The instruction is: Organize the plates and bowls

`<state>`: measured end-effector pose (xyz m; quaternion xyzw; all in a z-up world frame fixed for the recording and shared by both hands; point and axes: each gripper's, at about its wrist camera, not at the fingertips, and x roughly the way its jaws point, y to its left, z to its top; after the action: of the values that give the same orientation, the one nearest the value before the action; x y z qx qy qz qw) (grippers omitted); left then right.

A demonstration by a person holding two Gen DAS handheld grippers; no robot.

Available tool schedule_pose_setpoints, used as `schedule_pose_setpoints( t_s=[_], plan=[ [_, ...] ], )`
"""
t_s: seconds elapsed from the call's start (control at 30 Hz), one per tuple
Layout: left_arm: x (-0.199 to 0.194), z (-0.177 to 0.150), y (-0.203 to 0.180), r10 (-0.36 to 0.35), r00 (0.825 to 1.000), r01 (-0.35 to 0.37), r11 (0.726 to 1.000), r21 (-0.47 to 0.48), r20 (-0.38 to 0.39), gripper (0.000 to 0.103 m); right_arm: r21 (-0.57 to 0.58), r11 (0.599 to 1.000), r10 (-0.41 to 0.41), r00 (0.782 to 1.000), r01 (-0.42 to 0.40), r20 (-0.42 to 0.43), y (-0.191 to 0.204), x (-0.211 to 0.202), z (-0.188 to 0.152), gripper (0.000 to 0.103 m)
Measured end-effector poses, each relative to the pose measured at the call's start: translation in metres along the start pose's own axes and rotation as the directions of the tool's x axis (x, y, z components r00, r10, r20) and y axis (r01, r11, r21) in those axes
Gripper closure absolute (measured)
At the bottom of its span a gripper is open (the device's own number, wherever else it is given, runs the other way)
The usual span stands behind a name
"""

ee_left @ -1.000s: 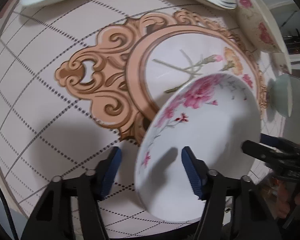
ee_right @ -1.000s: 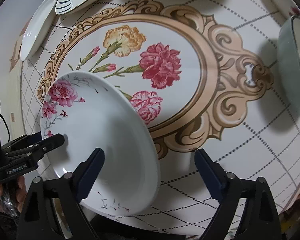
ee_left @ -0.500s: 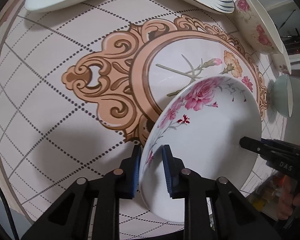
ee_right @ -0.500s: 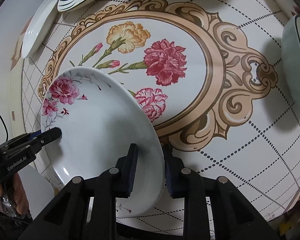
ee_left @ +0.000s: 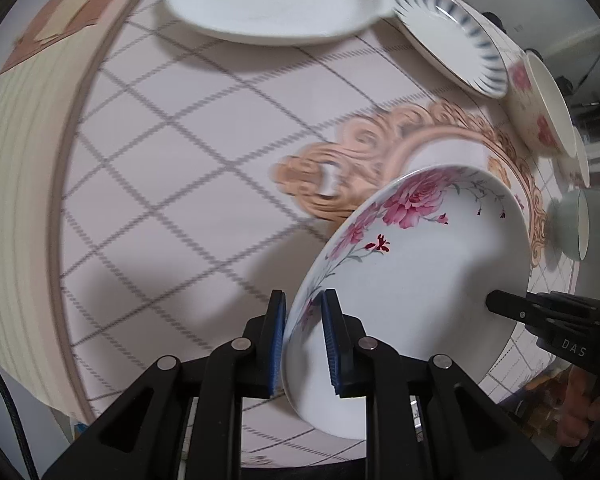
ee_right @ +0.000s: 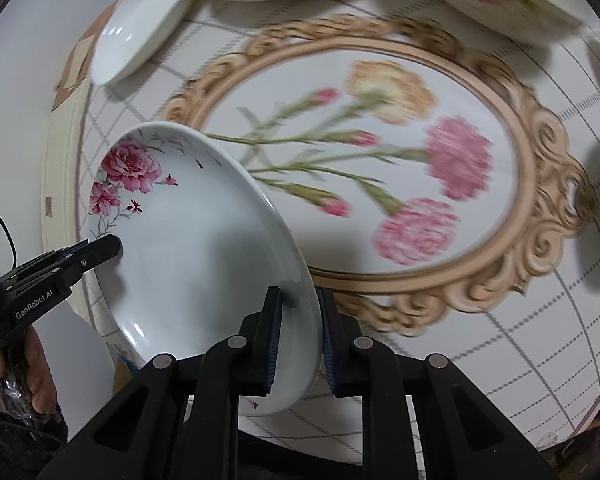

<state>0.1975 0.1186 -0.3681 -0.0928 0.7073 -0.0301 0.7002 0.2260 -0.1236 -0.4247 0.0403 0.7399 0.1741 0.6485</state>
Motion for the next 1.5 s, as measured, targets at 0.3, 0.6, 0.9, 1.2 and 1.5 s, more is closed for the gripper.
schedule_pose_setpoints(
  t_s=[0.3, 0.6, 0.9, 1.2, 1.5],
  plan=[
    [-0.003, 0.017, 0.076, 0.025, 0.999, -0.023, 0.999, 0.036, -0.035, 0.087, 0.016, 1.000, 0.002, 0.999, -0.002, -0.036, 0.074, 0.027, 0.011, 0.083],
    [0.011, 0.024, 0.102, 0.014, 0.996, -0.008, 0.997, 0.071, -0.087, 0.087, 0.081, 0.997, -0.015, 0.998, 0.021, -0.064, 0.090, 0.053, 0.022, 0.083],
    [0.012, 0.040, 0.125, -0.088, 0.988, 0.083, 0.996, -0.041, -0.130, 0.074, 0.138, 0.988, -0.065, 0.997, 0.069, -0.035, 0.071, 0.019, 0.029, 0.041],
    [-0.033, 0.098, 0.173, -0.174, 0.985, 0.171, 0.966, -0.194, 0.004, 0.021, 0.252, 0.959, 0.068, 0.969, -0.130, 0.238, 0.053, -0.048, 0.087, 0.013],
    [-0.016, 0.203, 0.168, -0.238, 0.968, 0.250, 0.936, -0.249, 0.078, 0.020, 0.315, 0.915, 0.180, 0.954, -0.251, 0.238, 0.045, -0.022, 0.167, 0.013]
  ],
)
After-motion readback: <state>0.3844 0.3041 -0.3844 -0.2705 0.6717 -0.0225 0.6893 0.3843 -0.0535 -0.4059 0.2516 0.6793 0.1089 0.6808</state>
